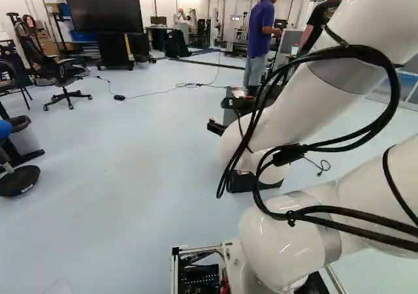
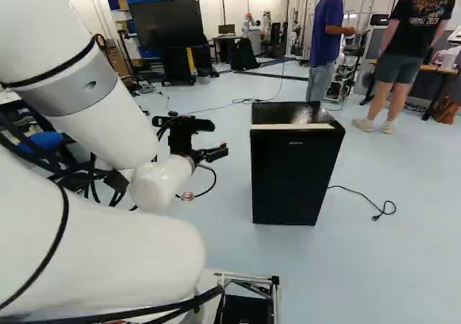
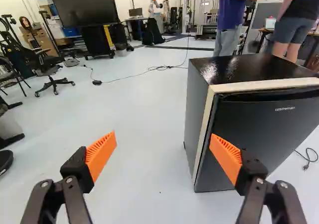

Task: Grab a drink from the fridge

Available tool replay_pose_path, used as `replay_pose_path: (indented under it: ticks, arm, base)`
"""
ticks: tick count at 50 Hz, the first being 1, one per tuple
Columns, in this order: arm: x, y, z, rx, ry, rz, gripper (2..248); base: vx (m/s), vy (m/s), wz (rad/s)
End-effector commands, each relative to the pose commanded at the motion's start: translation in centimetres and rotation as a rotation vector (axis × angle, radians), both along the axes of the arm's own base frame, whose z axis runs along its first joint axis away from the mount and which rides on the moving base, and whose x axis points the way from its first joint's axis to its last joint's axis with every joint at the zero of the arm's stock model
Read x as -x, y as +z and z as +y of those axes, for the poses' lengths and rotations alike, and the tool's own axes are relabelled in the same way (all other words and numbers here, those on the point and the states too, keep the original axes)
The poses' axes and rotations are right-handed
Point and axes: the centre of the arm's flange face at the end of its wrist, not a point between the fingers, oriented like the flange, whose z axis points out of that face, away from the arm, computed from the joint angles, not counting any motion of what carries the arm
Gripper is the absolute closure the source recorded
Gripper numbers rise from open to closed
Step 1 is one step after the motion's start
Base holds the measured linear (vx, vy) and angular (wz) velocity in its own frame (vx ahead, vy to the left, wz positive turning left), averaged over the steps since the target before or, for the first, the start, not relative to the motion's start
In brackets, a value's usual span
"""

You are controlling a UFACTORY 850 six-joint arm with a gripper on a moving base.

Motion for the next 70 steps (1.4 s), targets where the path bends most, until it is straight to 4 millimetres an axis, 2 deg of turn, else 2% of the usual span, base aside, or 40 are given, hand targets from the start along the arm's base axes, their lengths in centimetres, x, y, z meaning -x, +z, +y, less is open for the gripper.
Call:
replay_pose_path:
  ticks: [26, 51, 70]
  arm:
    - [-5.4, 0.6, 1.7, -0.006, 0.007, 0.023, 3]
    - [-10.6, -1.2, 3.5, -0.027, -0.060, 0.062, 3]
    - [-11.6, -2.6, 3.1, -0.037, -0.164, 0.042, 3]
  base:
    - [0.000, -0.001, 0.000]
    - [0.000, 0.000, 0.000]
    - [0.000, 0.000, 0.000]
